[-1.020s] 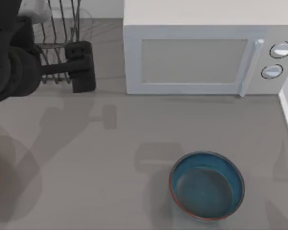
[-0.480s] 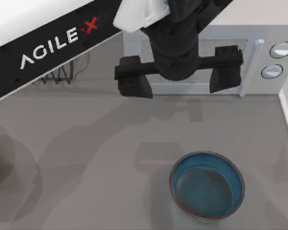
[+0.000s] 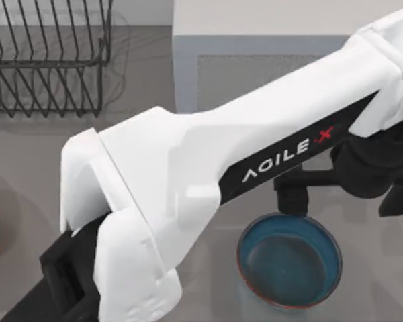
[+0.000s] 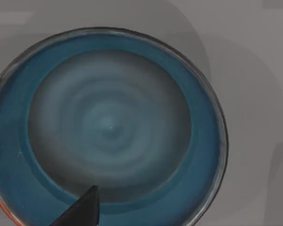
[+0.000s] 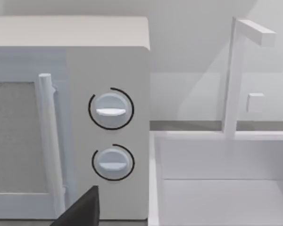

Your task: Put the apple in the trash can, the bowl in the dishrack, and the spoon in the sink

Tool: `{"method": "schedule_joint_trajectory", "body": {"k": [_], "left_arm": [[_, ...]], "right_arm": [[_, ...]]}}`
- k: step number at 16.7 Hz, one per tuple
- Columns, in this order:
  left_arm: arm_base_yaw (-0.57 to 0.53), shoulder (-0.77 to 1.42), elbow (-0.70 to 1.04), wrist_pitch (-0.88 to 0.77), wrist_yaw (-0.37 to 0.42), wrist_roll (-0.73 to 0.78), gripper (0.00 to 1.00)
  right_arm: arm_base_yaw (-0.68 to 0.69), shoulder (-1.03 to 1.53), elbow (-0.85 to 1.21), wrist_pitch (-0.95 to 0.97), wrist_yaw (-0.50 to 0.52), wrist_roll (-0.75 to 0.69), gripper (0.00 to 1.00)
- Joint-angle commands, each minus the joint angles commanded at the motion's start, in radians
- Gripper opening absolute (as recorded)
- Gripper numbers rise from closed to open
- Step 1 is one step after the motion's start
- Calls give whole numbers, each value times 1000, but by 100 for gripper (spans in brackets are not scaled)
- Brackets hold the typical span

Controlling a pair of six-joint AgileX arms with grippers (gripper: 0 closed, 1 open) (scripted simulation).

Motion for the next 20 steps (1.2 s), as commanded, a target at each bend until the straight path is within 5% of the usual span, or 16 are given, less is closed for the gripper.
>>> {"method": "schedule_joint_trajectory", "body": {"k": [12,20], "left_arm": [[-48,84,107,-48,1,-50,100],[-34,28,-296,290,1,-35,100]], "right_arm": [[0,0,0,0,0,0,100],[0,0,0,0,0,0,100]]}}
